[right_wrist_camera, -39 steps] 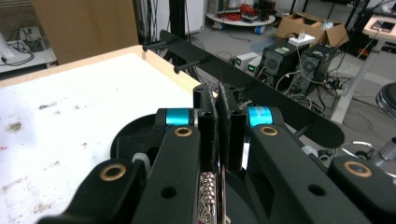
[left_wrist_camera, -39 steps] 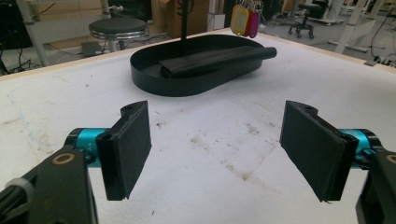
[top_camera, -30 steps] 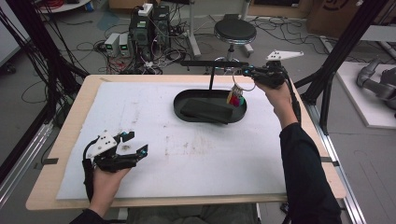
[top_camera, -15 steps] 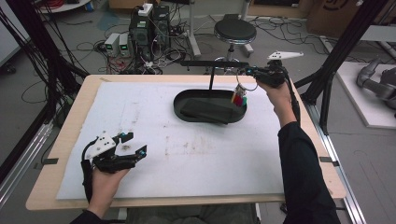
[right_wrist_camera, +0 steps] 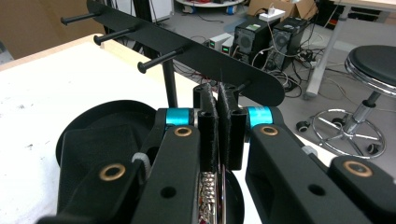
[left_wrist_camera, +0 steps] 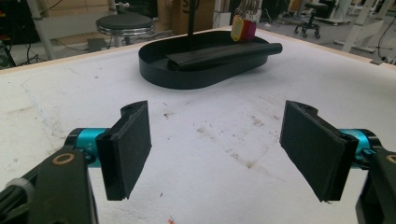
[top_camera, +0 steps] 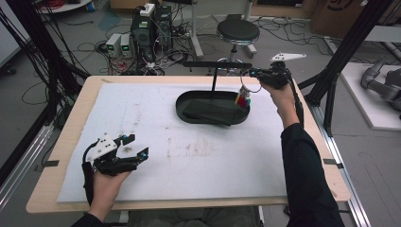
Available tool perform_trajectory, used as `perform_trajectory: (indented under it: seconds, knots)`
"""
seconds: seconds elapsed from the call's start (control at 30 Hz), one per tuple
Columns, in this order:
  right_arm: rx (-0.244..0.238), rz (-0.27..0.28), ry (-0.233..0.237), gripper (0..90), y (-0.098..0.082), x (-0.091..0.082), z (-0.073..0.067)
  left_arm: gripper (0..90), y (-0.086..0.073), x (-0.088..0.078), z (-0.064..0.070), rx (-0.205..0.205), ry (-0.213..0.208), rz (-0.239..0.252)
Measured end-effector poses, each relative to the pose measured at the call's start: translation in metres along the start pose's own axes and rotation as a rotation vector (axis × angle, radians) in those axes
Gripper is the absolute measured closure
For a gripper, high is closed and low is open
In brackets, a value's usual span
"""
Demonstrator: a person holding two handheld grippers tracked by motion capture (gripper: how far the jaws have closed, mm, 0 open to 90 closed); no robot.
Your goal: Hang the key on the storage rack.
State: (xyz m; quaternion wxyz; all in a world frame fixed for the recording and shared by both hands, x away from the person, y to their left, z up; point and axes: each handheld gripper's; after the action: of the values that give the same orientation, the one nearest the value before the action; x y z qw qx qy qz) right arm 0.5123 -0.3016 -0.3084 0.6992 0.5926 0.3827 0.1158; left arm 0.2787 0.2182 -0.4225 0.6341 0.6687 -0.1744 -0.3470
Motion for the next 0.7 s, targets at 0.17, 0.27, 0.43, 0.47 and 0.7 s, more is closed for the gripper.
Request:
perform_trajectory:
  seconds: [0.17,0.27,0.43,0.47,0.7]
  knots:
    - [-0.013,-0.012,-0.023,87.0,0.0,0.002,-0.003,24.7,0.0,0.001,0.001,-0.001,-0.003,0.003]
    - [-0.019,-0.017,-0.043,84.6,0.001,0.002,-0.004,24.7,0.0,0.0,0.0,-0.002,-0.005,0.002]
    - [-0.022,-0.013,-0.098,81.8,0.002,-0.003,-0.004,24.7,0.001,0.002,0.0,0.001,-0.008,0.002]
    - [-0.02,-0.013,-0.105,80.7,0.002,-0.005,-0.003,24.7,0.001,0.003,0.0,0.0,-0.011,0.001]
    - [-0.016,0.003,-0.124,65.0,0.008,-0.026,-0.012,24.7,0.005,0.01,-0.002,0.001,-0.021,0.001]
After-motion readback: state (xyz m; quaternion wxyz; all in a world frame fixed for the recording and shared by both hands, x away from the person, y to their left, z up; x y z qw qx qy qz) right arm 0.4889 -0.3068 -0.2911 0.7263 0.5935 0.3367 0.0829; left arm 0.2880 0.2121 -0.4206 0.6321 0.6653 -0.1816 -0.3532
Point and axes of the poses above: each handheld gripper's, and its own axes: x roughly forward along the jaws, y roughly out of its top, z roughly to its right, and after that the axes turned 1 degree about -y, right-handed
